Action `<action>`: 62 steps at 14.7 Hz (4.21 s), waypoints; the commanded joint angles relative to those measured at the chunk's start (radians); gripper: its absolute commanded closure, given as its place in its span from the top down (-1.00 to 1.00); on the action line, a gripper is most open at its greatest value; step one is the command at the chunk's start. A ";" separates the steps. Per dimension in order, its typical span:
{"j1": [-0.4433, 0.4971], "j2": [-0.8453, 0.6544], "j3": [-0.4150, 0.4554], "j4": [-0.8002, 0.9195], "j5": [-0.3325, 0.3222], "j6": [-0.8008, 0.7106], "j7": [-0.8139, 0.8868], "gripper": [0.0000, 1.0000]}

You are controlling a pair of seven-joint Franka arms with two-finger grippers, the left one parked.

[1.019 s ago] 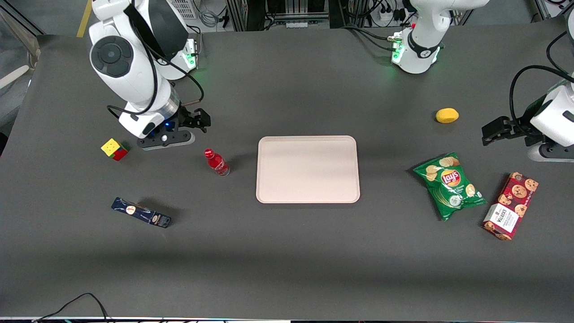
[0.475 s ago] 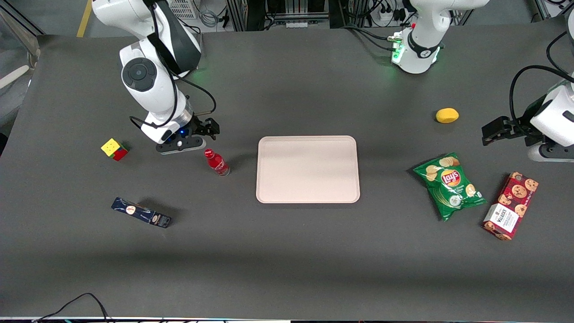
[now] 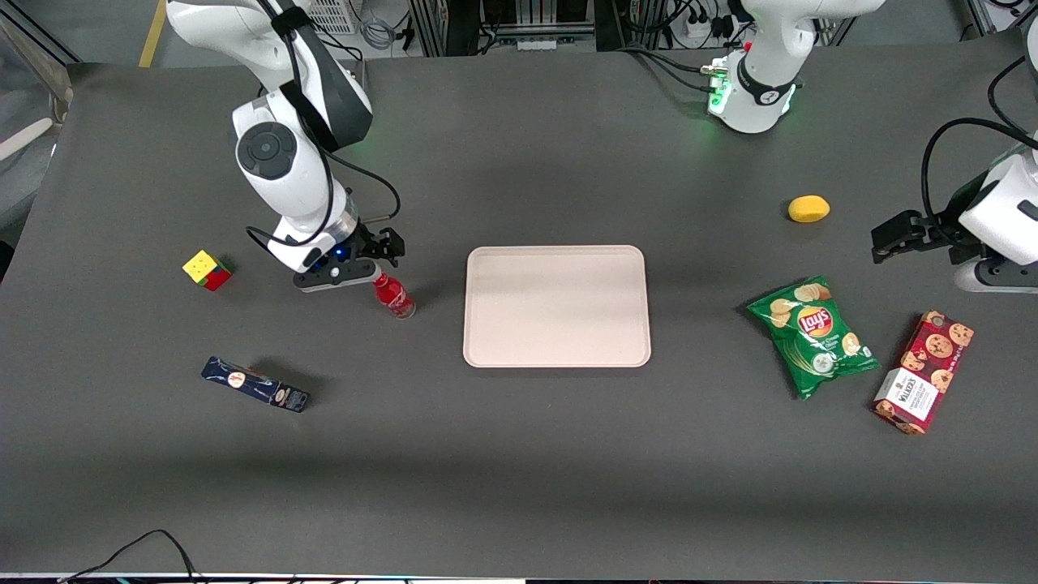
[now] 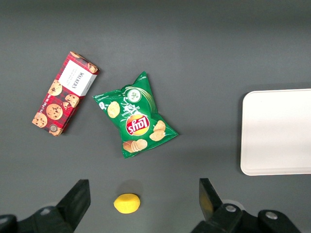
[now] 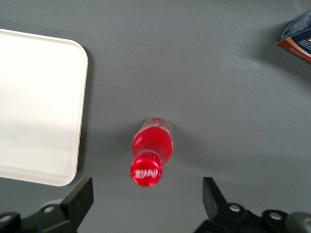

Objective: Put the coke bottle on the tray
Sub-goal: 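Lower the right gripper around the bottle and close on it, then lift the bottle and carry it over the white tray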

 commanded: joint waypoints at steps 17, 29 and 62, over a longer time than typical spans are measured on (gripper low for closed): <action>0.011 0.116 0.001 -0.057 -0.054 0.177 0.057 1.00; 0.011 0.110 0.012 -0.062 -0.054 0.171 0.059 -0.79; 0.027 0.464 0.296 0.646 -0.215 -0.216 0.476 -1.00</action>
